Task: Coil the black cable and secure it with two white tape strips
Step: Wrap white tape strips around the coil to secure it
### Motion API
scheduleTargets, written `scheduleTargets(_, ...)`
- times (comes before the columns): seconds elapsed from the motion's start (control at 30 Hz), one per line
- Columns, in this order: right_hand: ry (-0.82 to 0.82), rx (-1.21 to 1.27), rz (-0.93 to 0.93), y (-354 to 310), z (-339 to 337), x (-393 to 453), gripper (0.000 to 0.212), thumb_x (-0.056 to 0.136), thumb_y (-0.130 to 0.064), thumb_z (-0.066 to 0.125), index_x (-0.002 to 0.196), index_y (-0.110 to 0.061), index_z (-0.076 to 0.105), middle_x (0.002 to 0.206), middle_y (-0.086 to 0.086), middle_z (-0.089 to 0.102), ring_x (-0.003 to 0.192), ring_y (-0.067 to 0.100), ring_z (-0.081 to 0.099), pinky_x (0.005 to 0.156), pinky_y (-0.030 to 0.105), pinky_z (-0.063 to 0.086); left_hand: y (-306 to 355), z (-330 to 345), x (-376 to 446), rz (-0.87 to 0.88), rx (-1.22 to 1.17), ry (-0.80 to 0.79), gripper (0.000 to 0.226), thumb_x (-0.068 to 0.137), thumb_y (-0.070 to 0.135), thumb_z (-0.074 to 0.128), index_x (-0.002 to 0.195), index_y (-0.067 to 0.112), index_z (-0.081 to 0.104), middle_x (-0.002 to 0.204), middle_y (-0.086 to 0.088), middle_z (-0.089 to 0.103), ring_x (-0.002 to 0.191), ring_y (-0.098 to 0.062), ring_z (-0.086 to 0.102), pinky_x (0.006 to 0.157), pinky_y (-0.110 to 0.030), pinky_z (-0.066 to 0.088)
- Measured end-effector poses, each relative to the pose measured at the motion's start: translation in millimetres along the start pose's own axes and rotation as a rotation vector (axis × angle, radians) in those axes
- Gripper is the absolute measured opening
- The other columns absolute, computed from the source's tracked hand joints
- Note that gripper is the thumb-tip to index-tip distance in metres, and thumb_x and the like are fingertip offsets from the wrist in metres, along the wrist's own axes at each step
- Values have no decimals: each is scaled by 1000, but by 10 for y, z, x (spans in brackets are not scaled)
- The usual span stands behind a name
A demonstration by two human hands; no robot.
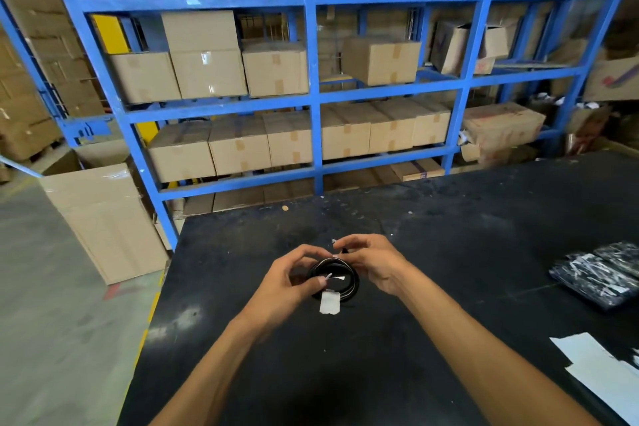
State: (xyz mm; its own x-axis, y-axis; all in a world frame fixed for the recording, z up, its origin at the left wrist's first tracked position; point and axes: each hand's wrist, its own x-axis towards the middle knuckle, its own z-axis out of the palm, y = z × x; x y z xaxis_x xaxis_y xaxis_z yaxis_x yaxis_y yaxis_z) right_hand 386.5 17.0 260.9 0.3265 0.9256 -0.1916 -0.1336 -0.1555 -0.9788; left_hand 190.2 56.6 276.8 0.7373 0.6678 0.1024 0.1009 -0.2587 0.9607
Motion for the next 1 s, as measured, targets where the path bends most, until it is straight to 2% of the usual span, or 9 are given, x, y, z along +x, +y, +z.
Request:
scheduleTargets(0.2, -3, -24, 6, -92, -16, -15, 17, 83, 9, 71, 89, -7, 73, 92, 12, 68, 78, 21, 70, 75, 33, 58, 70, 27, 63, 31, 130, 55, 35, 75, 11, 79, 99, 31, 65, 94, 0, 76, 92, -15, 70, 87, -39, 57)
scheduleTargets(0.37, -43, -10, -29, -147, -30, -54, 19, 81, 0, 76, 99, -5, 72, 95, 17, 68, 87, 26, 68, 76, 32, 56, 90, 53, 109, 64, 133, 146, 26, 75, 21, 81, 95, 29, 68, 84, 3, 76, 85, -9, 70, 81, -35, 57)
scheduleTargets(0.5, -39, 6, -37, -163, -19, -80, 23, 82, -9, 78, 104, -7, 71, 95, 14, 71, 82, 23, 68, 71, 30, 56, 95, 70, 142, 83, 115, 195, 21, 76, 20, 80, 91, 30, 69, 82, 1, 76, 81, -14, 72, 80, -39, 58)
scheduleTargets(0.63, 14, 17, -53, -189, -10, -82, 25, 84, -13, 77, 107, -5, 71, 98, 12, 73, 86, 23, 69, 81, 36, 55, 77, 74, 163, 92, 110, 228, 17, 78, 25, 78, 90, 33, 69, 83, 1, 76, 80, -17, 73, 77, -42, 59)
scheduleTargets(0.7, 39, 13, -114, -226, -4, -103, 23, 84, -11, 77, 105, -5, 71, 94, 13, 75, 84, 20, 71, 78, 32, 57, 67, 69, 165, 90, 99, 247, 15, 79, 24, 78, 89, 31, 69, 81, -1, 76, 77, -17, 73, 72, -37, 58)
scheduleTargets(0.83, 147, -192, -311, -262, 40, -169, 17, 81, -14, 80, 95, -9, 71, 80, 11, 78, 73, 15, 73, 65, 22, 56, 79, 59, 172, 94, 81, 288, 12, 80, 20, 76, 87, 27, 69, 76, -6, 74, 71, -16, 72, 62, -24, 54)
scheduleTargets(0.9, 183, -227, -420, -253, 75, -196, 13, 79, -11, 82, 88, -8, 73, 75, 9, 78, 69, 13, 74, 62, 19, 55, 76, 47, 183, 88, 57, 301, 10, 81, 20, 76, 86, 25, 69, 74, -9, 73, 68, -18, 71, 60, -23, 52)
scheduleTargets(1.0, 184, -234, -513, -245, 100, -216, 8, 79, -4, 80, 84, -6, 74, 78, 6, 78, 74, 13, 76, 65, 20, 57, 75, 26, 182, 81, 28, 308, 8, 82, 21, 75, 85, 22, 68, 74, -11, 73, 69, -21, 71, 61, -25, 54)
